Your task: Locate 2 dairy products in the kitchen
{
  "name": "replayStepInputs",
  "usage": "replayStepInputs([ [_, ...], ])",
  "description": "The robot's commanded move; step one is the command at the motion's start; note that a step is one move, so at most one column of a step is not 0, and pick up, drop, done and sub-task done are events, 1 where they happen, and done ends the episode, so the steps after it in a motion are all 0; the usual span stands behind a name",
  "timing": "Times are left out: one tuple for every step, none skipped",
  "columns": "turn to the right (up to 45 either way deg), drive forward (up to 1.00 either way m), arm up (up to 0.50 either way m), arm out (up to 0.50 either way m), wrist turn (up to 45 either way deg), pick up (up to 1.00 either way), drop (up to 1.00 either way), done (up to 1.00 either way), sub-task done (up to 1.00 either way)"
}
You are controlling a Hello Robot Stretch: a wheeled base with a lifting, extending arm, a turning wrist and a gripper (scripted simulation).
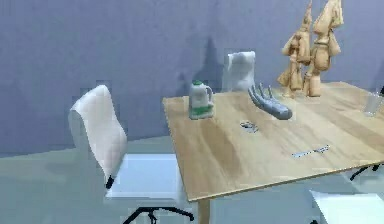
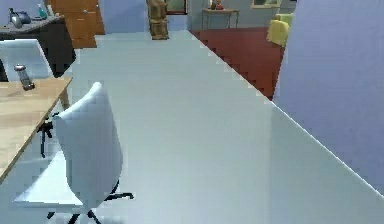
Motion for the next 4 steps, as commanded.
replayStepInputs([
  [0.0,0.00,0.00,0.00,0.0,0.00,0.00,0.00,1.00],
  [45.0,0.00,0.00,0.00,0.0,0.00,0.00,0.00,0.00],
  [45.0,0.00,0.00,0.00,0.0,0.00,0.00,0.00,0.00],
  [21.0,0.00,0.00,0.00,0.0,0.00,0.00,0.00,0.00],
])
